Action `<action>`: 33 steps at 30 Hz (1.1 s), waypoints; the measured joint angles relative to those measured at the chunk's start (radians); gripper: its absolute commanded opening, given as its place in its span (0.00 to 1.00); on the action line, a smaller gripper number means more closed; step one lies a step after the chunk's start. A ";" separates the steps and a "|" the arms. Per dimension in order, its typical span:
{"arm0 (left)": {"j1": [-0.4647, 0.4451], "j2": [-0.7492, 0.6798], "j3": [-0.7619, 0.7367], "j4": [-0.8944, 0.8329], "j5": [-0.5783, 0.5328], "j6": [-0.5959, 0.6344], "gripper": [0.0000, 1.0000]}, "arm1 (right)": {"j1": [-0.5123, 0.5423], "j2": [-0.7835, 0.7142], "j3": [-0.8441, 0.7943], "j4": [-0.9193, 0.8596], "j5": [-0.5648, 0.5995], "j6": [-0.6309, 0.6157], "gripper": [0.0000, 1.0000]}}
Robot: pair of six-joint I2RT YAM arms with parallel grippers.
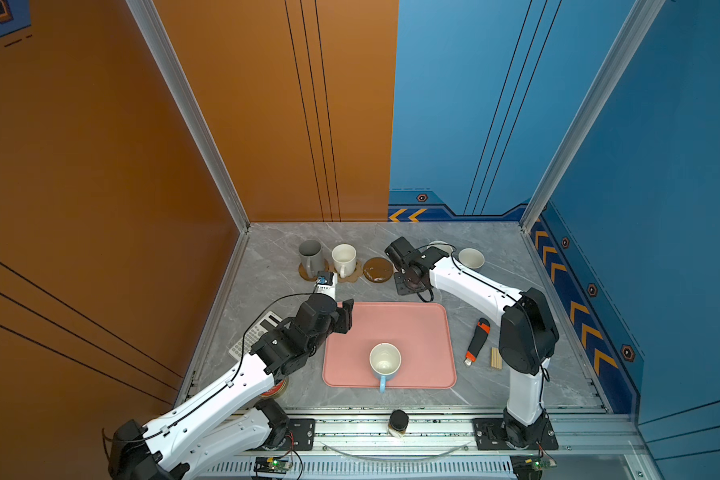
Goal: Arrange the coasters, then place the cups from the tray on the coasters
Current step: 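Carry the red-lined mug over the beaded white coaster with the right gripper, then lower the red-lined mug onto the beaded white coaster with the right gripper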
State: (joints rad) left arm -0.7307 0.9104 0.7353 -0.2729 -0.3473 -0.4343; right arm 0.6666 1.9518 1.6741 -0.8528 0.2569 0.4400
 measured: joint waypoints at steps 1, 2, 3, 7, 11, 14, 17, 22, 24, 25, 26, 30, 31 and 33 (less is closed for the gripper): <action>0.001 0.000 0.000 0.000 0.000 0.000 0.63 | -0.006 0.012 0.014 0.001 0.000 -0.003 0.00; 0.003 0.000 0.000 0.000 0.000 0.000 0.63 | -0.011 0.022 0.025 0.001 0.000 -0.006 0.00; 0.005 0.000 0.000 0.000 0.000 0.000 0.63 | -0.018 0.033 0.037 0.001 0.000 -0.008 0.00; 0.005 0.000 -0.001 0.000 0.000 0.000 0.63 | -0.040 0.073 0.074 0.003 -0.015 -0.018 0.00; 0.006 0.000 -0.001 0.000 0.000 0.000 0.63 | -0.059 0.116 0.111 0.016 -0.030 -0.025 0.00; 0.008 0.000 -0.002 0.000 0.000 0.000 0.63 | -0.069 0.131 0.125 0.023 -0.040 -0.026 0.00; 0.015 0.000 -0.002 0.000 0.000 0.000 0.63 | -0.081 0.159 0.155 0.029 -0.049 -0.027 0.00; 0.018 0.000 -0.016 0.004 0.000 0.000 0.63 | -0.099 0.186 0.167 0.038 -0.056 -0.033 0.00; 0.019 0.000 -0.023 0.003 0.000 0.000 0.63 | -0.105 0.188 0.167 0.038 -0.056 -0.033 0.00; 0.019 0.000 -0.024 0.003 0.000 0.000 0.63 | -0.108 0.188 0.167 0.038 -0.056 -0.033 0.00; 0.020 0.000 -0.024 0.004 0.000 0.000 0.63 | -0.111 0.188 0.169 0.038 -0.057 -0.033 0.00; 0.026 0.000 -0.025 0.004 0.000 0.000 0.63 | -0.118 0.194 0.181 0.043 -0.066 -0.034 0.00; 0.026 0.000 -0.025 0.004 0.000 0.000 0.63 | -0.119 0.199 0.186 0.043 -0.068 -0.034 0.00; 0.026 0.000 -0.025 0.005 0.000 0.000 0.63 | -0.122 0.209 0.192 0.051 -0.071 -0.037 0.00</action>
State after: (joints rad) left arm -0.7048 0.9108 0.7105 -0.2684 -0.3473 -0.4347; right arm 0.5442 2.1612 1.8656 -0.8013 0.1860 0.4026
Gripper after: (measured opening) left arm 0.626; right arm 0.140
